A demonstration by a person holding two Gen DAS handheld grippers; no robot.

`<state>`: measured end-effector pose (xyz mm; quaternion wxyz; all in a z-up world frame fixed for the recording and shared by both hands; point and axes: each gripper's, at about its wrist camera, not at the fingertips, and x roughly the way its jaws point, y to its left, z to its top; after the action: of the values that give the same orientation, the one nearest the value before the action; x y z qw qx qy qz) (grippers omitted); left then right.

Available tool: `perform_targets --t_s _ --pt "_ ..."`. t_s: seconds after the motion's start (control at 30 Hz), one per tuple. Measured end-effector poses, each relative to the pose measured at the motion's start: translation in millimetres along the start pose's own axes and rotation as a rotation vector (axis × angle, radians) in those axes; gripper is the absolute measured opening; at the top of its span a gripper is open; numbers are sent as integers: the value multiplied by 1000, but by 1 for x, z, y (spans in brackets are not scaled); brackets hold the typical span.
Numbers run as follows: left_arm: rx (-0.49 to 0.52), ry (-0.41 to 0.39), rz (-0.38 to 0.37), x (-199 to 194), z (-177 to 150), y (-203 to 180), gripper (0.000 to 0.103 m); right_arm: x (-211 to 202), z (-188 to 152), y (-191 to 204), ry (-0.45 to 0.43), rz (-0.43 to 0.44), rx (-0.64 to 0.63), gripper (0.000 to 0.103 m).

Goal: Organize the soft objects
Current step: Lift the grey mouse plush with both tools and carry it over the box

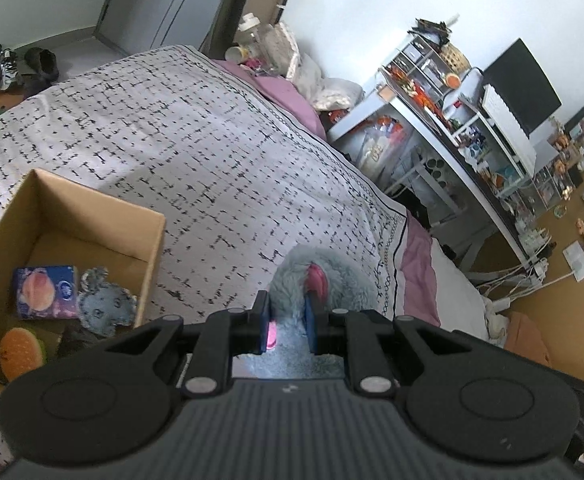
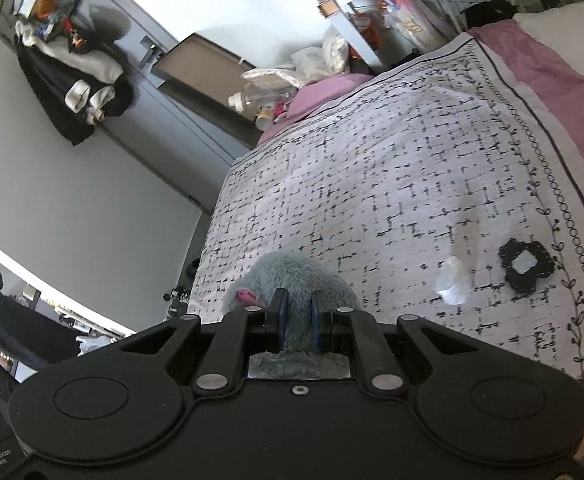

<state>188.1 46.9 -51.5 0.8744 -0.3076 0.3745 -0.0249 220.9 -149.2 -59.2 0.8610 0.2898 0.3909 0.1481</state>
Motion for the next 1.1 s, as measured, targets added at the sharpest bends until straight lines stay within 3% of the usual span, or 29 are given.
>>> perform_targets --t_s 0.57,1.1 --pt "-93 -60 20 -26 27 74 17 43 -29 63 59 37 -85 12" --pt "-181 -65 78 -18 41 143 17 102 -56 97 159 27 -122 13"
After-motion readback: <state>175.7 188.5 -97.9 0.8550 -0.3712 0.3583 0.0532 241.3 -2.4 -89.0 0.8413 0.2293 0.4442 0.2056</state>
